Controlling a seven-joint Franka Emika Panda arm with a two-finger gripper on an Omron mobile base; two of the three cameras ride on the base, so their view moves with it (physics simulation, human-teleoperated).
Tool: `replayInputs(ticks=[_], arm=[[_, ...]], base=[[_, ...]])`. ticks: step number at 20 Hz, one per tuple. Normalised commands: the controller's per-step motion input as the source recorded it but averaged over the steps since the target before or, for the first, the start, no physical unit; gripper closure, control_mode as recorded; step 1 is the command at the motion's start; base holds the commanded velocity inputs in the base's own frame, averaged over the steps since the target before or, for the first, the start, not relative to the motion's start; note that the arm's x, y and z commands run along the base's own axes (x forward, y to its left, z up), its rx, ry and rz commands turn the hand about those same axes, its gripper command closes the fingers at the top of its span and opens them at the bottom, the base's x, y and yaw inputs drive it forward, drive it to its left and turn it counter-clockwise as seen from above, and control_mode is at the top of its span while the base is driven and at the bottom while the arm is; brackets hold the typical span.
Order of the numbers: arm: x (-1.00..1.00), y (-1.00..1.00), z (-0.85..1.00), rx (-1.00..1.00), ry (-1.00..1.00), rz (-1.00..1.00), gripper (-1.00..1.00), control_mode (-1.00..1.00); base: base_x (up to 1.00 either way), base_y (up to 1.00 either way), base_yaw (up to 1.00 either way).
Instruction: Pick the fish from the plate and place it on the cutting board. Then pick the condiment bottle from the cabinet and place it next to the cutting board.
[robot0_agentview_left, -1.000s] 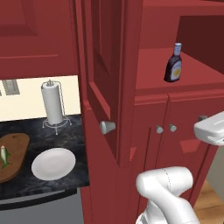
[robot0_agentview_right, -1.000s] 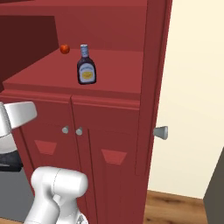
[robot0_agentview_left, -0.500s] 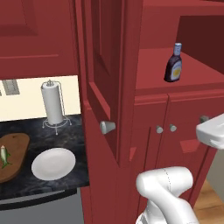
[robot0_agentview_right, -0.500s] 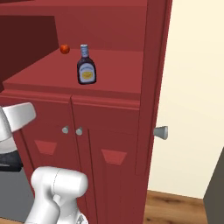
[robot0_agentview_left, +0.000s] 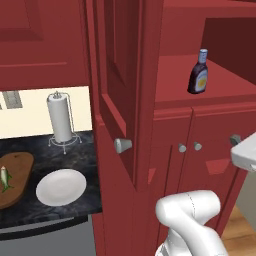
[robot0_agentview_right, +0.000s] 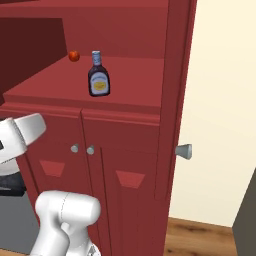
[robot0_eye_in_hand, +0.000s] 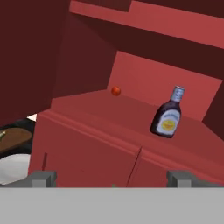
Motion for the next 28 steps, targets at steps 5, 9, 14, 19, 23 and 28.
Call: replayInputs(ticks=[5, 9, 14, 19, 23, 28], arm=[[0.00, 0.00, -0.02, -0.11, -0.02, 0.14, -1.00, -1.00], [0.00, 0.09, -0.18, -0.22, -0.14, 0.07, -1.00, -1.00], [-0.07, 0.20, -0.31, -0.25, -0.23, 0.00, -1.00, -1.00], [-0.04, 0.11, -0.24, -0.24, -0.22, 0.00, -1.00, -1.00], [0.00, 0.00, -0.01, -0.17, -0.09, 0.00, -1.00, -1.00], [0.01, 0.00, 0.00, -0.10, -0.01, 0.00, -1.00, -1.00]], base=[[0.00, 0.00, 0.00], [0.00, 0.00, 0.00], [0.00, 0.00, 0.00], [0.00, 0.00, 0.00], [0.00, 0.00, 0.00], [0.00, 0.00, 0.00]])
